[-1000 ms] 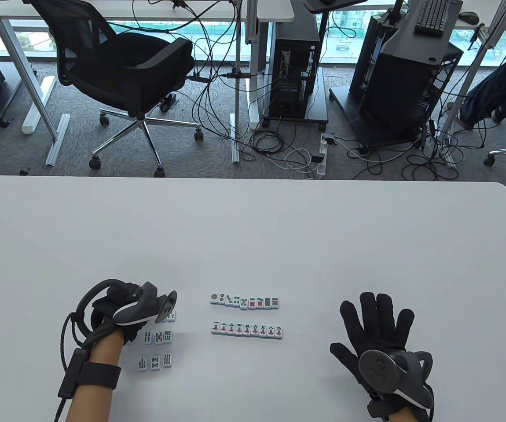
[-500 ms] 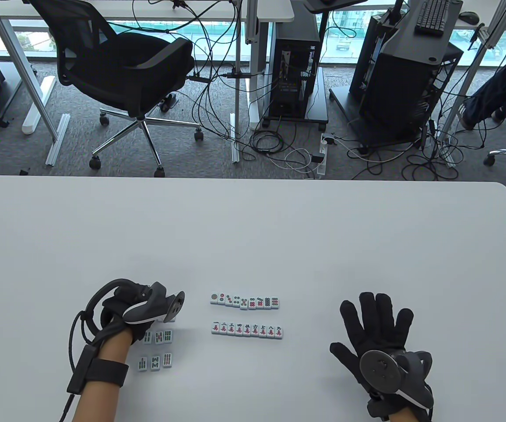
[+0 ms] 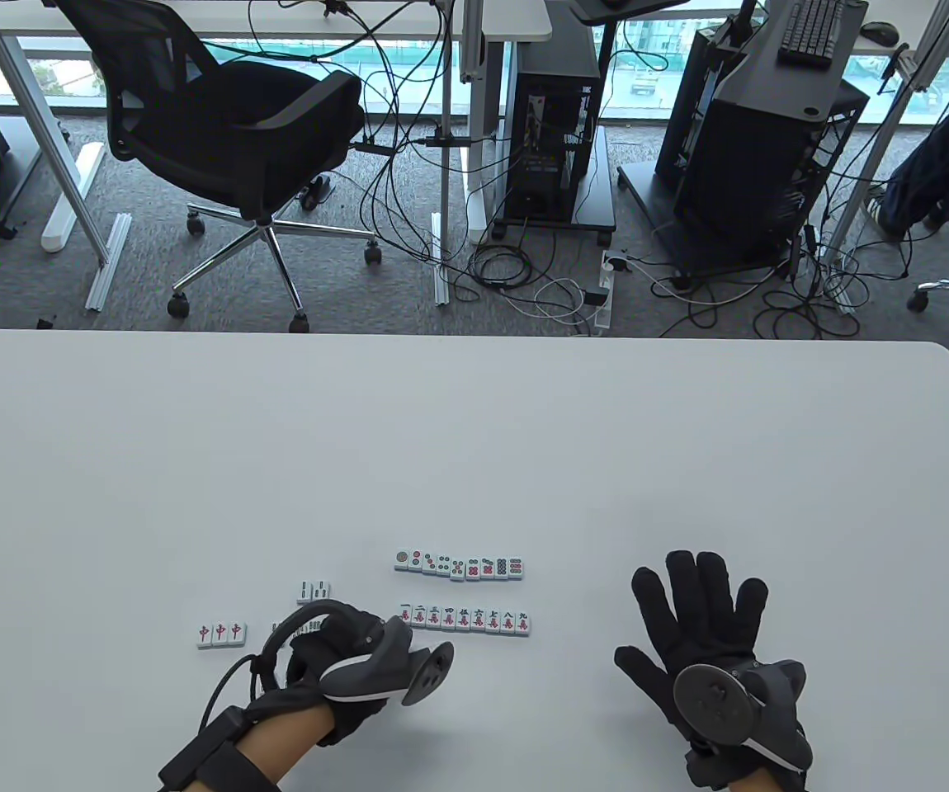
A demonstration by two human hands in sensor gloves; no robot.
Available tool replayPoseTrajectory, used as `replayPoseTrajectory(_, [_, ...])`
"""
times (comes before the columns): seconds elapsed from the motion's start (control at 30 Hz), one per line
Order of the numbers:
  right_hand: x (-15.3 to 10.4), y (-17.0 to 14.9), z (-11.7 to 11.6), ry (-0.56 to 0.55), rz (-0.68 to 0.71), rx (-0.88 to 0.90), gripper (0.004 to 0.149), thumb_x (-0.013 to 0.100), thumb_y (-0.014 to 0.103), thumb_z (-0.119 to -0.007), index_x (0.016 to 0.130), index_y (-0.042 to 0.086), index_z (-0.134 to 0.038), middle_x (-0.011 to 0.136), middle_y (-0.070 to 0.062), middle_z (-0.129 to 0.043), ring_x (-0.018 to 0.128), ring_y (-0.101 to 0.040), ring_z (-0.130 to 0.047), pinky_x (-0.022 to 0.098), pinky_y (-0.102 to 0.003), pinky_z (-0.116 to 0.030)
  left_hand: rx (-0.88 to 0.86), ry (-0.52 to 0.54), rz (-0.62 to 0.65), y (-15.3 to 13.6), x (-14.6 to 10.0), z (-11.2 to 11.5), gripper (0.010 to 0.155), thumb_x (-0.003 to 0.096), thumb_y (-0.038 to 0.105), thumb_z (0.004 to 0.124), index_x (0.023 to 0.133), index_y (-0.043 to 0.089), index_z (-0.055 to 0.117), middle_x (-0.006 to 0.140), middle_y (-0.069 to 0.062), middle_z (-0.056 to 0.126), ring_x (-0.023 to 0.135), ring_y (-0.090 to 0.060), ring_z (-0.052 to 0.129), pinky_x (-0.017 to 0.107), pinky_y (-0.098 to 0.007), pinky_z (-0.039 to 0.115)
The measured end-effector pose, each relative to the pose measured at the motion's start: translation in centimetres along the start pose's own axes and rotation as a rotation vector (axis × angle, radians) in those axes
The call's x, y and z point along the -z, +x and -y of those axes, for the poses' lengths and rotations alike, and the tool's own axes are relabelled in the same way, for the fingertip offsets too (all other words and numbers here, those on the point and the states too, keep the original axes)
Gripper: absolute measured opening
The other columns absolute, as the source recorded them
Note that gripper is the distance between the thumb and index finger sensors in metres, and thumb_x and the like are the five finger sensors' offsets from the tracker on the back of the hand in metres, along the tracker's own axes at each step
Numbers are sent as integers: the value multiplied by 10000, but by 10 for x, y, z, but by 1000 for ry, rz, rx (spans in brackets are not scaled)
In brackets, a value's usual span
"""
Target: Mahjong suit sorting
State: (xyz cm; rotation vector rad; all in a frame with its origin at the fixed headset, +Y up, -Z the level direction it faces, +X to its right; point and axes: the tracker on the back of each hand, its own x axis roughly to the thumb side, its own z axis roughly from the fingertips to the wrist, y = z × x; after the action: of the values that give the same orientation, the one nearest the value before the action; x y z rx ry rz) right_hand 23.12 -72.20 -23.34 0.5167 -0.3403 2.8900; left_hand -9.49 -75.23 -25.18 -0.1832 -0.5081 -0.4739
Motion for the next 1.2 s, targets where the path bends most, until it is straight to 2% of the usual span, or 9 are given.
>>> replayPoseTrajectory(0.17, [-1,1,0,-9,10,4,796,502,638,-564,1081,369,-89,1176,-76,-33,1039,-374,32,699,-705,-50,114,-31,34,13,4,13,655,290,561,854,807,161,835,496,140,1000,333,-122,1019,460,-420,854])
replayPoseTrajectory(0.33, [-1,1,1,-6,9,-3,795,502,637,-565,1080,368,-90,1175,-75,-37,1040,-373,30,699,-705,-53,114,-38,33,6,-1,9,709,263,597,855,864,223,815,548,122,1009,371,-140,1027,474,-429,845])
replayPoseTrajectory(0.47, [-1,1,1,-4,9,-4,800,500,638,-568,1082,365,-93,1176,-75,-39,1040,-375,28,699,-706,-54,127,26,-97,-21,-11,-12,658,272,596,848,823,235,857,508,128,1024,334,-135,1033,445,-419,856])
replayPoseTrajectory(0.53, [-1,1,1,1,5,-7,799,501,638,-569,1083,365,-96,1176,-78,-40,1040,-375,28,699,-707,-55,93,63,-201,-47,-13,-22,607,286,567,857,793,234,883,471,130,1030,297,-134,1031,421,-416,861])
replayPoseTrajectory(0.63, [-1,0,1,3,-1,-8,800,500,639,-569,1084,364,-97,1176,-78,-41,1040,-376,28,699,-707,-56,55,61,-316,-85,-11,-23,557,293,529,872,766,236,903,428,131,1031,252,-131,1022,393,-410,863])
replayPoseTrajectory(0.8, [-1,1,1,9,-2,-18,799,501,638,-569,1084,363,-95,1176,-80,-41,1039,-377,27,699,-707,-58,35,60,-362,-118,-5,0,555,275,524,878,770,275,894,388,142,1015,196,-119,983,371,-395,864])
replayPoseTrajectory(0.93, [0,1,-1,20,0,-23,802,501,639,-570,1085,362,-97,1177,-81,-42,1039,-380,24,699,-708,-60,43,-45,-334,-118,5,27,628,254,546,881,828,295,845,379,156,1003,174,-104,968,359,-385,868])
replayPoseTrajectory(1.03, [0,1,-1,24,-1,-25,801,502,639,-570,1085,362,-96,1177,-82,-43,1040,-380,24,699,-708,-61,58,-73,-322,-117,15,37,642,258,558,870,844,300,829,394,161,998,187,-102,965,372,-383,866])
replayPoseTrajectory(1.2, [0,1,-1,24,-4,-28,802,501,638,-572,1085,361,-97,1177,-83,-44,1039,-381,23,699,-708,-62,-33,-156,-297,-116,31,53,627,273,557,862,833,277,836,400,153,994,188,-108,963,370,-389,863])
